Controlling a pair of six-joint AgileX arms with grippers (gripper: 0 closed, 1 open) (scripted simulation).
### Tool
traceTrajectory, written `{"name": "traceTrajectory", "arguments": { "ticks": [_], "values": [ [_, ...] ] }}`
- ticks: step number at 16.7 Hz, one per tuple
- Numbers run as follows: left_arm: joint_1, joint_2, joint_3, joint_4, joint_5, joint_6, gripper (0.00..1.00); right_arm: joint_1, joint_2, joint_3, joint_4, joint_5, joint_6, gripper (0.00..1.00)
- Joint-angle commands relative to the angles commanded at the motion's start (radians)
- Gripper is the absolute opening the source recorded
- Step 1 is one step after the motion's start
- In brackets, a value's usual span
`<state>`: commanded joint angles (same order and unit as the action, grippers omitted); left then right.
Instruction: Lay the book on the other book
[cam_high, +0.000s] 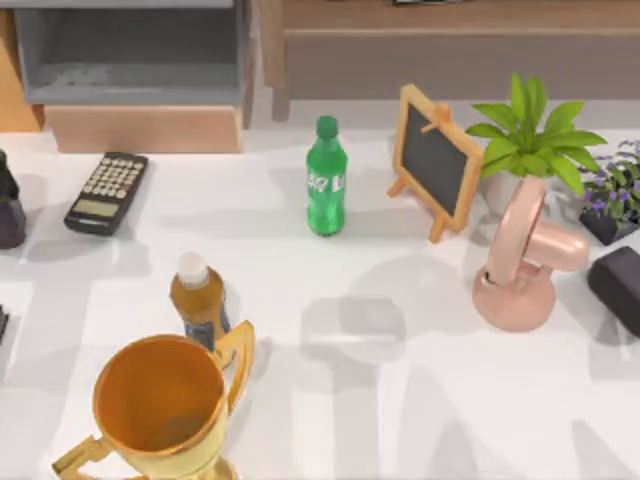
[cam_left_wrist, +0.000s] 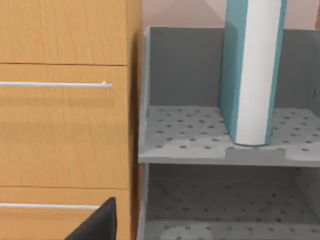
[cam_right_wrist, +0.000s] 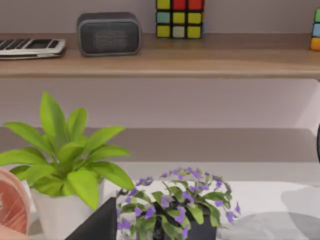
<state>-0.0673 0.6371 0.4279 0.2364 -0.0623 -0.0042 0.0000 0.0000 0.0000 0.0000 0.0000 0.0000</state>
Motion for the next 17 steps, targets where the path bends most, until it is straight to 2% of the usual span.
{"name": "traceTrajectory", "arguments": {
  "ticks": [10,17],
  "values": [
    [-0.092,0.864,0.565,0.293,-0.062,-0.002,1.00,0.000,0.000,0.000,0.000,0.000,0.000,1.00],
    [-0.121,1.227,0.791,0.403,-0.086,-0.001,1.00,0.000,0.000,0.000,0.000,0.000,0.000,1.00]
  ]
}}
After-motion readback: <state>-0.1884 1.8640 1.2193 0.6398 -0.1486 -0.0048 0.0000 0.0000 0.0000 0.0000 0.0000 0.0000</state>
